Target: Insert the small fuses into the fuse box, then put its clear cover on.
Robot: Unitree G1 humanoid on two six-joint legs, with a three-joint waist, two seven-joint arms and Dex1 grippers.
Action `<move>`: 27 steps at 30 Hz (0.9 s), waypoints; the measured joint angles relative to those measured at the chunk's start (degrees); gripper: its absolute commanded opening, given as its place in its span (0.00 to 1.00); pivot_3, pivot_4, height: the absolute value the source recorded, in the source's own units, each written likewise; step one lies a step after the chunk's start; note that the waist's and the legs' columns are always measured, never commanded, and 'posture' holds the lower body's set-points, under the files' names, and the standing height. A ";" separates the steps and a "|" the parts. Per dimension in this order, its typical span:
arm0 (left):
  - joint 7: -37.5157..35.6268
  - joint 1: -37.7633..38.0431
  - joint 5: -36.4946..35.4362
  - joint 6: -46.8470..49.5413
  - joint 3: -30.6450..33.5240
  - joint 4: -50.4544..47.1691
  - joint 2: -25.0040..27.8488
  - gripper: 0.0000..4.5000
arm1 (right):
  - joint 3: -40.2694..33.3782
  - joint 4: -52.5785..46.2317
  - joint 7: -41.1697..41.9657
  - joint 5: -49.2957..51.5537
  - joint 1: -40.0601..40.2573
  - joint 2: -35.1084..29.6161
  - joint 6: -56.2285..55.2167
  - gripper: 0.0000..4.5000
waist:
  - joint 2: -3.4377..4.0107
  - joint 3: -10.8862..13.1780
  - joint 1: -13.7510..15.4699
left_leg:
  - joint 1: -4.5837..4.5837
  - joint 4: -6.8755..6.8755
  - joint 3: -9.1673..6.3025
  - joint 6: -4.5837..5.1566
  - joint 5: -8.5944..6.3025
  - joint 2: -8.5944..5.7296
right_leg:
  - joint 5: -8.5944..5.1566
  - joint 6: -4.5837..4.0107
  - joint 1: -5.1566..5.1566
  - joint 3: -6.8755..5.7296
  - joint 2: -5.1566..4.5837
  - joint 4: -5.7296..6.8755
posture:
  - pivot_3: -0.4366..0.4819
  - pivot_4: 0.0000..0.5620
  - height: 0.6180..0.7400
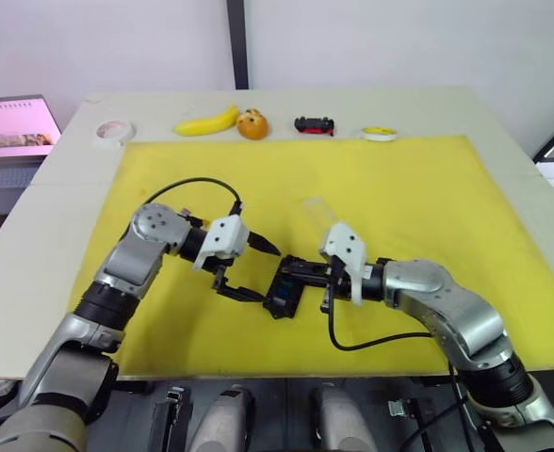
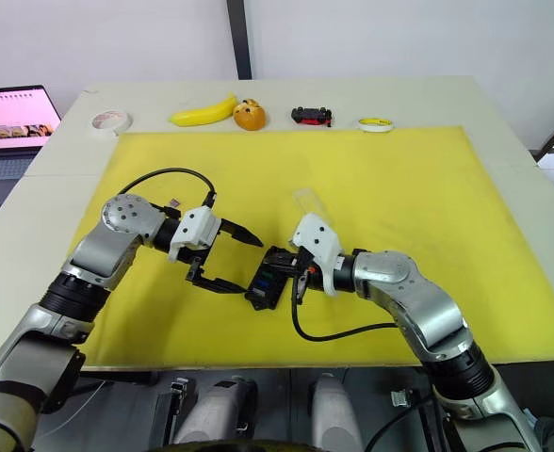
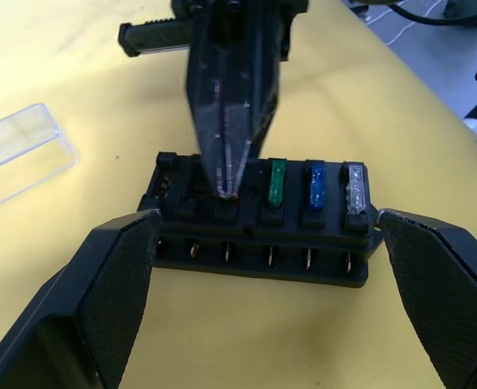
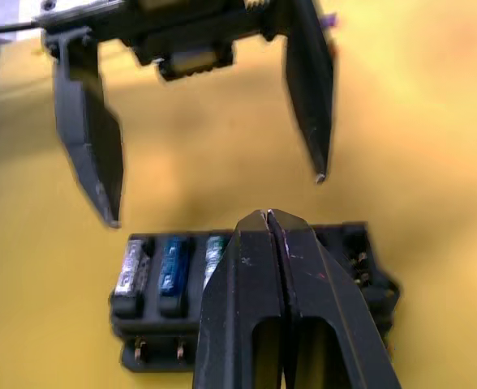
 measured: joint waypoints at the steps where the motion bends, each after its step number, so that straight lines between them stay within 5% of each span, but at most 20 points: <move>1: 0.01 0.00 0.00 -0.01 0.00 -0.01 -0.01 1.00 | 0.54 -0.03 -0.52 -0.47 -0.19 0.04 0.36 0.00 | -0.01 -0.03 0.01 | 0.02 0.00 -0.01 0.00 0.00 0.00 | 0.00 0.00 0.03 -0.01 0.00 0.00 | 0.48 0.27 1.00; 12: 0.73 0.41 -0.06 0.55 0.05 -0.33 0.07 1.00 | -1.14 -2.06 -3.13 2.19 -1.58 0.95 7.50 0.00 | -0.03 -0.11 0.12 | 0.17 0.00 -0.03 0.07 -0.04 0.00 | 0.00 0.00 0.21 -0.01 0.00 -0.03 | 0.48 0.27 1.00; 18: 8.07 7.40 -3.90 9.87 6.40 -9.30 1.76 1.00 | -12.64 -9.16 -3.19 11.45 -1.14 -0.48 11.89 0.00 | -0.02 -0.10 -0.02 | 0.07 -0.01 -0.04 0.08 -0.04 0.02 | 0.00 0.00 0.08 0.01 -0.01 -0.01 | 0.48 0.27 1.00; 22: 16.72 18.78 -11.49 22.52 16.65 -18.99 4.57 1.00 | -23.28 -10.97 -2.28 13.32 4.84 -7.77 12.07 0.27 | -0.02 -0.09 0.23 | 0.07 -0.01 -0.05 0.16 -0.09 0.00 | 0.00 0.00 0.12 0.03 -0.03 -0.06 | 0.48 0.27 1.00; 27: 29.56 30.64 -22.75 37.85 32.31 -28.17 4.86 1.00 | -31.94 -8.16 0.54 13.51 11.44 -13.87 9.50 0.86 | -0.02 -0.09 0.31 | 0.13 -0.01 -0.03 0.16 -0.09 0.04 | 0.00 0.00 0.17 0.05 -0.03 -0.04 | 0.48 0.27 1.00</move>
